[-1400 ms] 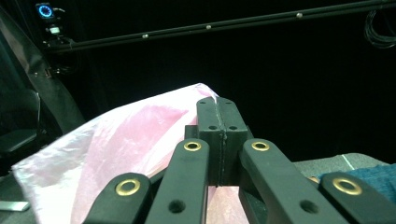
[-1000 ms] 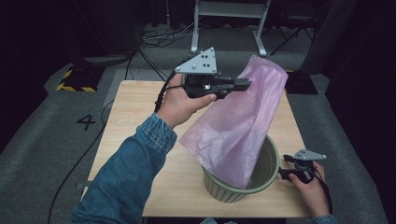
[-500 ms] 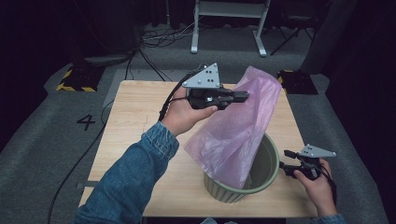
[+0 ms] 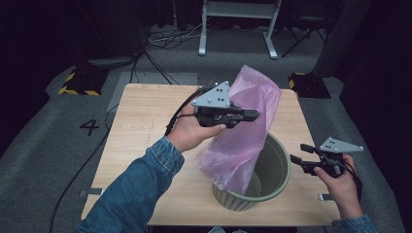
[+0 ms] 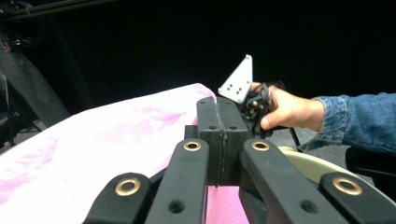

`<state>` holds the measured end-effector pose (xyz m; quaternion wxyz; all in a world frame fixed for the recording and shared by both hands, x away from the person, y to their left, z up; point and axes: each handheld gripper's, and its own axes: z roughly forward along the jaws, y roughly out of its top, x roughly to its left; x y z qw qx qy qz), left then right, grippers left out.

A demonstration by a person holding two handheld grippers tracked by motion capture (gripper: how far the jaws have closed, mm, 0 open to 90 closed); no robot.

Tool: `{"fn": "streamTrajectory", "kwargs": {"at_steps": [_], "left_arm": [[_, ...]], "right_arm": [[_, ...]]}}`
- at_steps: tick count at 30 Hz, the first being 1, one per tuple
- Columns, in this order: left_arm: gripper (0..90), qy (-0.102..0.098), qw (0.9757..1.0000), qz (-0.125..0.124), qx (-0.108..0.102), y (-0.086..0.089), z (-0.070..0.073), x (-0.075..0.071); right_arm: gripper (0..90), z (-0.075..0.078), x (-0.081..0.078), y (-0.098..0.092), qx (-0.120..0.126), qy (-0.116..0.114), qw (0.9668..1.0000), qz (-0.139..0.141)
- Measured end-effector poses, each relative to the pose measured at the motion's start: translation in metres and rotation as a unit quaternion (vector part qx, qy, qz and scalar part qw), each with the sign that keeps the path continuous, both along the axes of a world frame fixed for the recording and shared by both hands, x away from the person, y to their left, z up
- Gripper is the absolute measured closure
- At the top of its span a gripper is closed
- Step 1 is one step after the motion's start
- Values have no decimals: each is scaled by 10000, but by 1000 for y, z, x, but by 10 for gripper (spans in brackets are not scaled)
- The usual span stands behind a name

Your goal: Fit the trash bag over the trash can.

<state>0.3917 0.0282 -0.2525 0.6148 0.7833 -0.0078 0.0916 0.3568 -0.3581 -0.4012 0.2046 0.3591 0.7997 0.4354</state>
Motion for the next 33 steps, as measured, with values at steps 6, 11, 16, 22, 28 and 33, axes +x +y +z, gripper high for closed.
{"fn": "streamTrajectory", "kwargs": {"at_steps": [6, 11, 16, 22, 28, 33], "left_arm": [[899, 42, 10000, -32, 49, -4, -6, 1], [899, 34, 9999, -96, 60, -6, -8, -2], [899, 3, 9998, -170, 75, -9, -8, -7], [899, -25, 9997, -185, 130, -11, -8, -9], [899, -61, 9996, -206, 170, -14, -8, -13], [898, -59, 9995, -217, 229, -16, -9, -14]], "right_arm": [[356, 24, 4, 2, 65, -136, 9998, 117], [346, 38, 7, 7, 153, -198, 9995, 195], [334, 50, 11, 14, 278, -227, 9988, 323], [325, 64, 14, 22, 296, -318, 9979, 489], [324, 79, 21, 38, 342, -396, 9962, 698], [326, 88, 24, 49, 370, -440, 9950, 820]]}}
